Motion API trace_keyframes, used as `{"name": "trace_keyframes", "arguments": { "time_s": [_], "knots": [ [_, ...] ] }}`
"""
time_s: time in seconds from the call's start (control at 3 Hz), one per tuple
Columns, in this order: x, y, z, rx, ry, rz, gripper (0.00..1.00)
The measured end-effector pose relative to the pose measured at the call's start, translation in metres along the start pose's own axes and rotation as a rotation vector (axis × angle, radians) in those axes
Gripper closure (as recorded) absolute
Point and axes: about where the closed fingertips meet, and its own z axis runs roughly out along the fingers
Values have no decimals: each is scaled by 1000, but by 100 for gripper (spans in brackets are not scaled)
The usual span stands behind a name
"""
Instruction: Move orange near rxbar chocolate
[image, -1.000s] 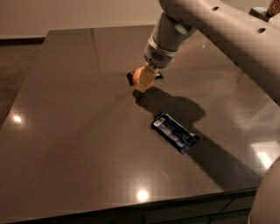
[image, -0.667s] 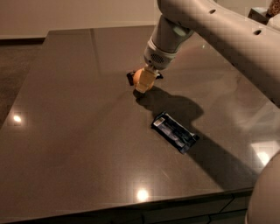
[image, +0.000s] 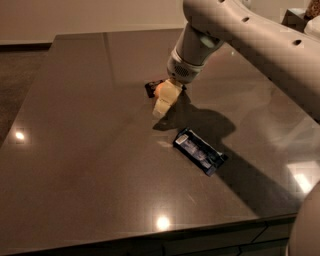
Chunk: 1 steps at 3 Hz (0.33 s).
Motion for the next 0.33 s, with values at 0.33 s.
{"name": "trace_keyframes", "arguments": {
  "time_s": [0.33],
  "knots": [
    [0,0,0,0,0,0,0]
  ]
}}
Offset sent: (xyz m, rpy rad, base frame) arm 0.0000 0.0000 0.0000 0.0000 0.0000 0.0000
